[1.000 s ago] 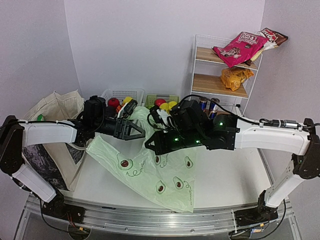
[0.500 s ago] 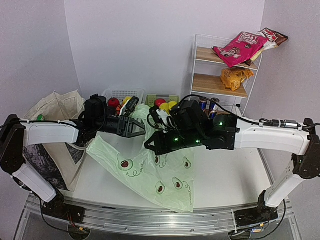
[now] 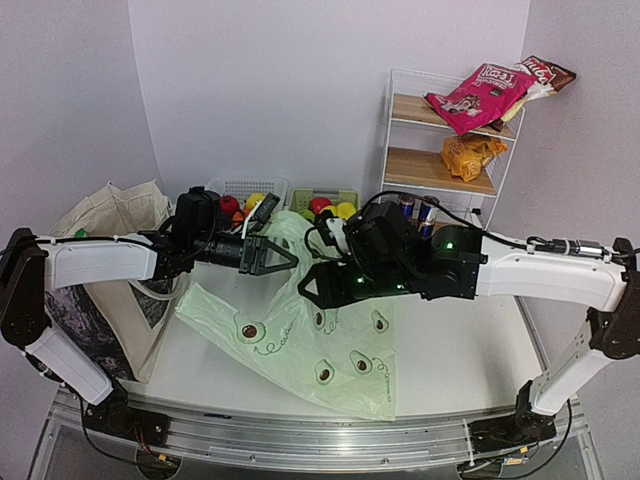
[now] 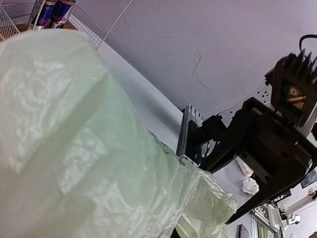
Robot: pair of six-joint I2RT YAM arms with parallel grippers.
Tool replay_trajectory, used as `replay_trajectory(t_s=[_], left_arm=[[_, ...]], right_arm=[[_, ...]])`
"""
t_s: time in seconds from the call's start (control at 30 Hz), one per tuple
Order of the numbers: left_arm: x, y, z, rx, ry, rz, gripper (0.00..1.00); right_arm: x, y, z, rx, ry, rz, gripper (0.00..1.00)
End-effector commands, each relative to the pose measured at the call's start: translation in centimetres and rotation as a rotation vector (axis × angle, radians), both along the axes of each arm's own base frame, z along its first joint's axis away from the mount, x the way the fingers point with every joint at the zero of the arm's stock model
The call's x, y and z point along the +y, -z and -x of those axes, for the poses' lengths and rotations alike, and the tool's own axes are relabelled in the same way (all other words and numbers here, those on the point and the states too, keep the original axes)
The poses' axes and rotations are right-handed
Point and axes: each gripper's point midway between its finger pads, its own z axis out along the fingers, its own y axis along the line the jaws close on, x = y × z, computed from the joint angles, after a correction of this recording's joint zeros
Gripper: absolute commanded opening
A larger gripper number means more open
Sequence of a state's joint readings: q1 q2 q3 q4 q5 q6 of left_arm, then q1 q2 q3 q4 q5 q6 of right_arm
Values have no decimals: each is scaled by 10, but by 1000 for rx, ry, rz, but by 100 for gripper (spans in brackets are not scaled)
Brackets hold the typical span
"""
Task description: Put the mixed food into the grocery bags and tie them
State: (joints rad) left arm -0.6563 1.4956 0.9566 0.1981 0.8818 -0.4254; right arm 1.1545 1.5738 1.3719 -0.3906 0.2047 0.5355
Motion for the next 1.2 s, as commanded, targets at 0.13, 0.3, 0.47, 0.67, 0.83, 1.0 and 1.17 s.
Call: replay_trajectory(t_s=[0.13,0.3,0.47,0.67,0.83,1.0,1.17], left_arm=[[-7,-35,16,-393,-17,-33,0],[-5,-40,14,-392,-43,-34,0],[-5,-43,19,-383,-24,-19,0],[-7,-44,25,-383,-4,-4,0],[-5,-46,22,-394,-30,-19,0],[4,-39,6,-487,-87,-132,0],[26,-35,-8,-666,-102,-278,0]], right_arm=[[4,-40,-19,-74,59,17,58],[19,-30,-18,-14,57,3,59],[15,-19,-26,-2,128,16,58],[25,-16,-32,5,144,11,41],[1,-15,-41,-3,232,15,0],[-49,-21,-48,-58,338,37,0],[-111,-28,-57,-116,421,120,0]])
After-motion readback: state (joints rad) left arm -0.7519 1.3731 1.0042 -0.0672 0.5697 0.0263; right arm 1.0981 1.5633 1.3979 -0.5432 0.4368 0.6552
